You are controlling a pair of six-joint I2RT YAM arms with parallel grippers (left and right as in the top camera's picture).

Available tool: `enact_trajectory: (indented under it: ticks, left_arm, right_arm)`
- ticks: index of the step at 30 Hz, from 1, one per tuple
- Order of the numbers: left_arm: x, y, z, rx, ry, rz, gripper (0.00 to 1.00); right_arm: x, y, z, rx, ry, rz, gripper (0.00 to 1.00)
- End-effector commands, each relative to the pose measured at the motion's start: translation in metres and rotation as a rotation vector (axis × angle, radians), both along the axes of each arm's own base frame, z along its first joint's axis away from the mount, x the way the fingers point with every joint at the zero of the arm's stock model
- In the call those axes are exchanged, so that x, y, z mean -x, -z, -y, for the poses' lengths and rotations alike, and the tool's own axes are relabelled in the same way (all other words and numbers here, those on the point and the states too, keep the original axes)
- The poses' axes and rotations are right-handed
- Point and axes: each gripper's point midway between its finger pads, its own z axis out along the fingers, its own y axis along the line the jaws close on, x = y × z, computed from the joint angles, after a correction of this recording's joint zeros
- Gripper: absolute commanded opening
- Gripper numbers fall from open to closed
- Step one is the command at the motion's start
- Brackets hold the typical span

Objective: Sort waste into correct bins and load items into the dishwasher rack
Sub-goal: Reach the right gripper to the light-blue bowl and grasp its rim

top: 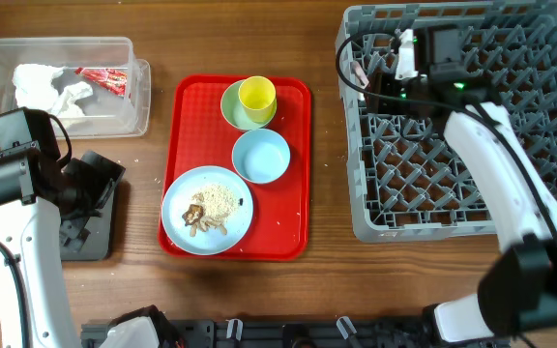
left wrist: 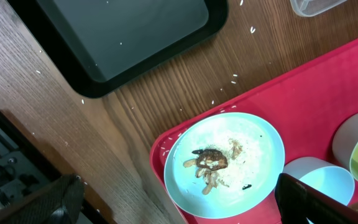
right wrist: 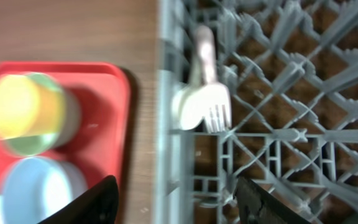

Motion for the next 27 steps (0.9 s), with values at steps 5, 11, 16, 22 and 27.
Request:
enact_trajectory:
  ticks: [5,11,16,22,27]
  left_arm:
    - [0.002,0.000,-0.003,-0.013,-0.024,-0.005,1.00]
    - [0.002,0.000,-0.003,-0.013,-0.024,-0.005,1.00]
    - [0.002,0.000,-0.003,-0.013,-0.025,-0.005,1.00]
    - [0.002,0.000,-0.003,-0.013,-0.024,-0.005,1.00]
    - [0.002,0.000,-0.003,-0.013,-0.024,-0.005,1.00]
  right_arm:
    - [0.062,-0.065,-0.088,-0.301,-0.252,-0.001,0.65]
    - [0.077,-0.011,-0.156,-0.105,-0.233,-0.049,0.61]
    - [0.062,0.044,-0.236,-0.156,-0.139,-0.038,0.49]
    - [0.075,0.111,-0.276,-0.135,-0.165,-0.111,0.50]
    - [0.083,0.135,-0.280,-0.040,-0.152,-0.081,0.51]
